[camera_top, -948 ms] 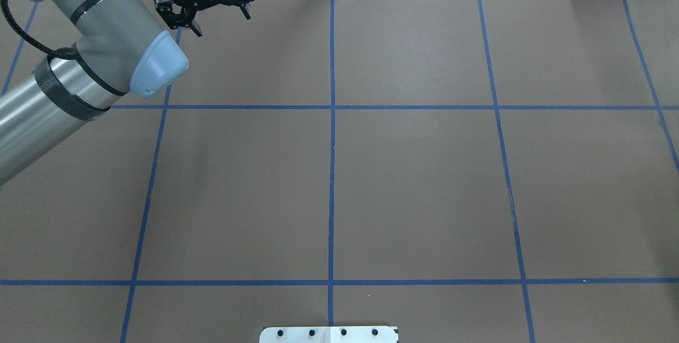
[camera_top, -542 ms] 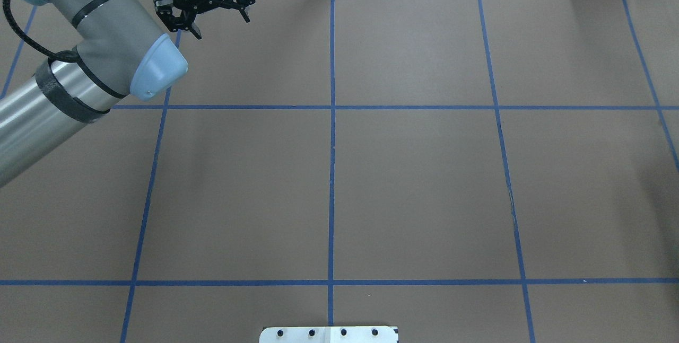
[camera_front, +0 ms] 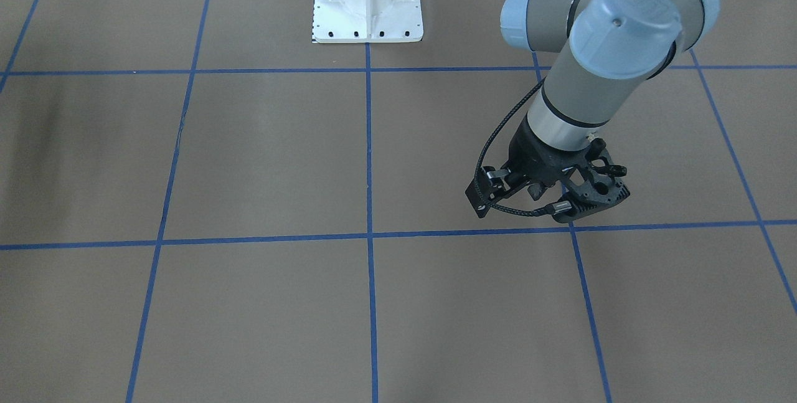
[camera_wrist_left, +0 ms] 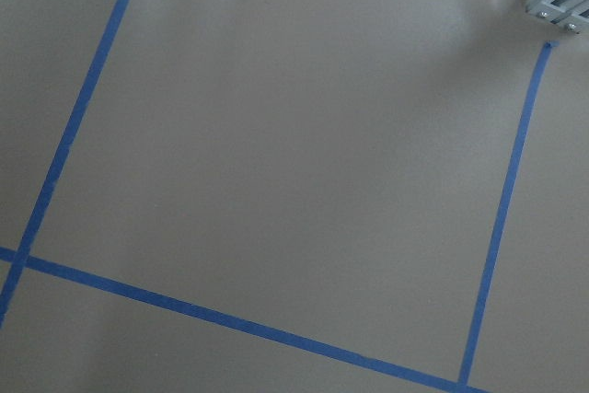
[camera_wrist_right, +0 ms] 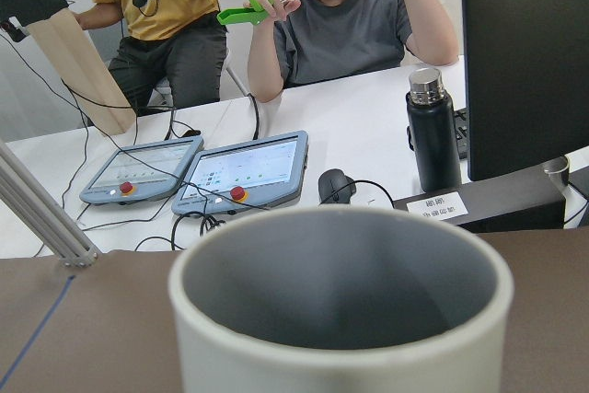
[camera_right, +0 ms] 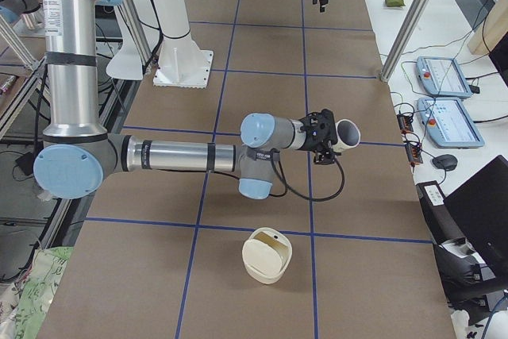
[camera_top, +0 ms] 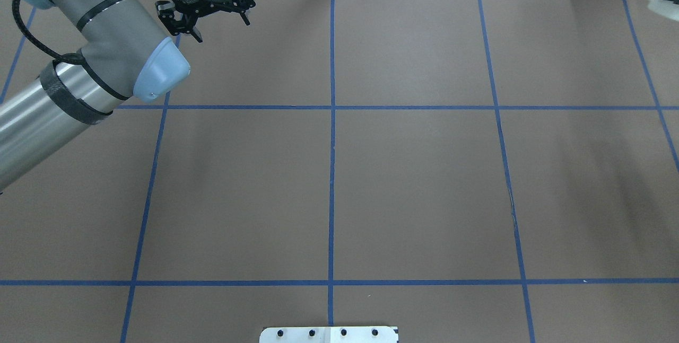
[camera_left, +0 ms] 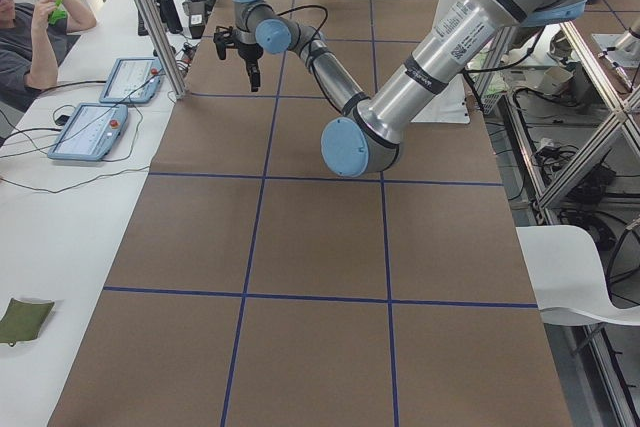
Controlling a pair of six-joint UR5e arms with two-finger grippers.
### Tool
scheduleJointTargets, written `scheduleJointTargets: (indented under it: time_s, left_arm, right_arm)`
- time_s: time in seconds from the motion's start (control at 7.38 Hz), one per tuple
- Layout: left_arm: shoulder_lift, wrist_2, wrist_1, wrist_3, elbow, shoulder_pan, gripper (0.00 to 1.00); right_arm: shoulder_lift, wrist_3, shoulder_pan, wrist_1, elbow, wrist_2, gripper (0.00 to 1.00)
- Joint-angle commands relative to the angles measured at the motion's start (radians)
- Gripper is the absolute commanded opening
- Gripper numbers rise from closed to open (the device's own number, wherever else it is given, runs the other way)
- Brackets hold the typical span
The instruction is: Left arm hands cup to right arm to dump lemon
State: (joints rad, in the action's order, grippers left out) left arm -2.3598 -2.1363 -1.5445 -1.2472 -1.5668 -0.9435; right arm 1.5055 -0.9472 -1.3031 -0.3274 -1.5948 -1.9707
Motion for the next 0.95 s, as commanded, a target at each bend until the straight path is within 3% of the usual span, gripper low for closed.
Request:
scheduleJointTargets:
  time_s: [0.0,0.27,0.54,0.81]
  left_arm:
    - [0.005,-0.001,0.000,0.000,-0.001,-0.001,1.00]
    - [0.014,-0.001,0.000,0.008,0.001,0.000,1.00]
    - [0.007,-0.008,-0.002,0.009,-0.001,0.002,1.00]
    - [-0.025,-0.031,0.003,0.009,0.005,0.002,1.00]
  right_arm:
    - [-0.069,0.173,0.211,-0.358,-0.153,0.317,0.09]
    - [-0.195,0.278,0.331,-0.577,-0.185,0.458,0.11]
    - [-0.304,0.278,0.508,-0.759,-0.191,0.687,0.13]
    - [-0.391,0.271,0.641,-0.875,-0.194,0.829,0.16]
